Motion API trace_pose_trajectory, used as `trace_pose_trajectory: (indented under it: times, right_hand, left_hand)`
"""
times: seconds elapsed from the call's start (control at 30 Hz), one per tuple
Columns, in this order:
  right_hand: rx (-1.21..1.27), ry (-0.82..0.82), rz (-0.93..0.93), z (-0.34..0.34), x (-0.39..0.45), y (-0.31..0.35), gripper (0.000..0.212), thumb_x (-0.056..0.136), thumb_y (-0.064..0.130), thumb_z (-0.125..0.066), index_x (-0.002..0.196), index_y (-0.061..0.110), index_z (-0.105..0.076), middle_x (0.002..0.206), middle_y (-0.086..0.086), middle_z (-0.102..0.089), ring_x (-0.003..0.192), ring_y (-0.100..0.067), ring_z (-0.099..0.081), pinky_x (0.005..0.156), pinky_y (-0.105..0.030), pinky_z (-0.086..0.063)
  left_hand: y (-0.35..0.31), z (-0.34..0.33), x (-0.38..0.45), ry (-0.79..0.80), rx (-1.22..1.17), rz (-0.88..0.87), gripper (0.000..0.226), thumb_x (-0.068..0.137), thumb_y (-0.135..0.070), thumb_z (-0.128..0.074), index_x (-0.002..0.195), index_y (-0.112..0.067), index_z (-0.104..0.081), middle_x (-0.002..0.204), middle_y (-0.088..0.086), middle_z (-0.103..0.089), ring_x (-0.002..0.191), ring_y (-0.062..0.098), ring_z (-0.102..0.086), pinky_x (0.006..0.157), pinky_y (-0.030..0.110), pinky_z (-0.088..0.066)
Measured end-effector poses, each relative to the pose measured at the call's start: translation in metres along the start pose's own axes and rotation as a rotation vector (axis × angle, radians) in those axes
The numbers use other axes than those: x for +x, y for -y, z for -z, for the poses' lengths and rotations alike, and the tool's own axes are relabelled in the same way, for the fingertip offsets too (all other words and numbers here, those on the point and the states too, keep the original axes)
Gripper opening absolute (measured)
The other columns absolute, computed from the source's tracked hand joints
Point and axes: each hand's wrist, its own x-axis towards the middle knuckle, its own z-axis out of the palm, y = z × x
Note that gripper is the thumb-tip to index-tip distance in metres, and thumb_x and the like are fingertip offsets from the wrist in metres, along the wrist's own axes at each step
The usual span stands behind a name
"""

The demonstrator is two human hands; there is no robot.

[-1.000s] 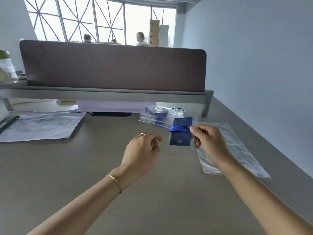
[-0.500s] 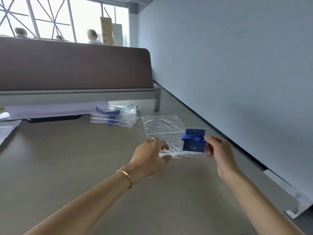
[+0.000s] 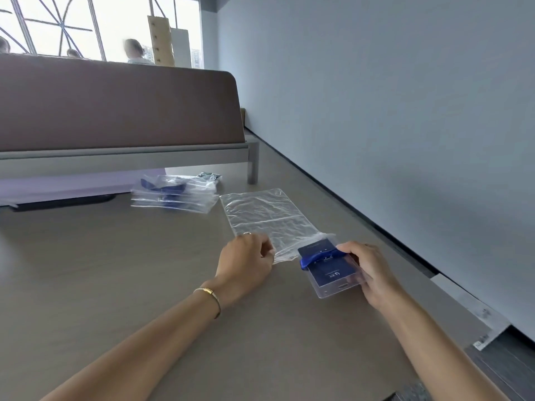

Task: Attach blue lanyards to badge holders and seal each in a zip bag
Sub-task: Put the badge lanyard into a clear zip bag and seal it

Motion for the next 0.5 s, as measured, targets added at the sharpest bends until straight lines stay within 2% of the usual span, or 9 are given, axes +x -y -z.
trace_pose_trajectory:
  times: [0.13, 0.27, 0.4, 0.5]
  right_hand:
    - [-0.077, 0.062, -0.047, -0.011, 0.0, 0.005, 0.025, 0.091, 0.008, -0.058, 0.067, 0.009, -0.064, 0.057, -0.006, -0.061, 0.048, -0.017, -0.059, 0.045, -0.023, -0.04]
    - [-0.066, -0.014, -0.049, -0.019, 0.007, 0.005, 0.02, 0.089, 0.011, -0.061, 0.07, 0.006, -0.065, 0.058, -0.01, -0.055, 0.045, -0.019, -0.047, 0.039, -0.024, -0.037]
    - [-0.045, -0.061, -0.032, -0.026, 0.013, 0.003, 0.029, 0.09, 0.017, -0.065, 0.062, 0.008, -0.064, 0.049, -0.009, -0.053, 0.04, -0.017, -0.047, 0.056, -0.033, -0.047]
    - [-0.061, -0.064, -0.018, -0.032, 0.014, 0.002, 0.03, 0.091, 0.019, -0.068, 0.064, 0.006, -0.069, 0.049, -0.009, -0.061, 0.039, -0.017, -0.053, 0.052, -0.028, -0.05]
  left_hand:
    - [0.0, -0.003, -0.002, -0.063, -0.045, -0.042, 0.008, 0.089, -0.026, -0.06, 0.084, -0.024, -0.066, 0.073, -0.011, -0.064, 0.069, 0.015, -0.061, 0.067, 0.031, -0.052]
    - [-0.001, -0.002, 0.0, -0.14, -0.033, -0.126, 0.009, 0.092, -0.024, -0.058, 0.086, -0.021, -0.064, 0.077, -0.005, -0.066, 0.07, 0.02, -0.059, 0.064, 0.033, -0.048]
    - [-0.002, 0.001, -0.003, -0.173, -0.022, -0.198, 0.008, 0.093, -0.022, -0.059, 0.089, -0.02, -0.066, 0.083, -0.006, -0.066, 0.074, 0.019, -0.058, 0.062, 0.028, -0.04]
    - [-0.002, 0.0, -0.003, -0.189, -0.008, -0.221, 0.009, 0.094, -0.024, -0.059, 0.09, -0.022, -0.067, 0.085, -0.008, -0.067, 0.076, 0.018, -0.06, 0.062, 0.028, -0.04]
